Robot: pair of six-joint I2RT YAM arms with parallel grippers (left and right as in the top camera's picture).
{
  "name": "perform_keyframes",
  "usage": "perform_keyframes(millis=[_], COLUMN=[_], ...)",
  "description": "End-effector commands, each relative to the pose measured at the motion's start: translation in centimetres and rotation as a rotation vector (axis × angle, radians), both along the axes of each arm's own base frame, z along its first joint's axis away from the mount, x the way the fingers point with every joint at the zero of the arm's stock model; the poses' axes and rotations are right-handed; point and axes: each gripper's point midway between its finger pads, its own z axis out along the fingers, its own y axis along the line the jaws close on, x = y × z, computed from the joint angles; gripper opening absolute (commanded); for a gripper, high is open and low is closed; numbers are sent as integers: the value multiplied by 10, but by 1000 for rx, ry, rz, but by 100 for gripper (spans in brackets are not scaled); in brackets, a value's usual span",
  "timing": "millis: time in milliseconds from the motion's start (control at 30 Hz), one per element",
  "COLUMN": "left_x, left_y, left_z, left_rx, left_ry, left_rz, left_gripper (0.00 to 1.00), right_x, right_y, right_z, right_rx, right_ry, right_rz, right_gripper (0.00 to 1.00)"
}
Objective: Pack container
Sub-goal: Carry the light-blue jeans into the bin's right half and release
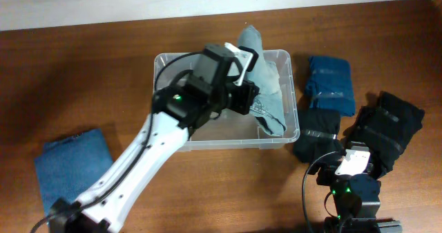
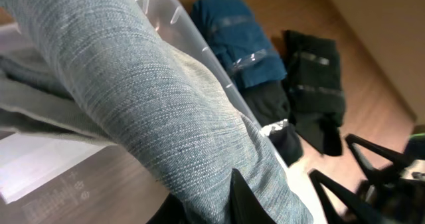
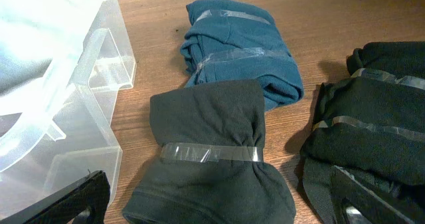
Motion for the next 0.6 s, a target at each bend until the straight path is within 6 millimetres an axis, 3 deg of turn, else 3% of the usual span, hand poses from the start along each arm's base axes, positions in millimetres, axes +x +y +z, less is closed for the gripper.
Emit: perform_keyframes(millis=[0, 300, 433, 467, 567], left_x=[9, 12, 9, 8, 5], left_y=[-12, -14, -10, -9, -4], left_z=[-6, -58, -73, -74, -74], left_rx=[4, 102, 137, 143, 150], left_ry=[-21, 73, 114, 120, 137], left_rz=[14, 24, 28, 28, 37], left_gripper=[0, 0, 1, 2, 19], right_x=[0, 0, 0, 0, 0], right_y=[-1, -1, -1, -1, -1], right_z=[-2, -2, -2, -2, -2], right_rx=[-3, -3, -3, -3, -3], right_ry=[-1, -1, -1, -1, -1], right_rz=[-4, -4, -4, -4, -4], right_gripper=[98, 98, 98, 98, 98])
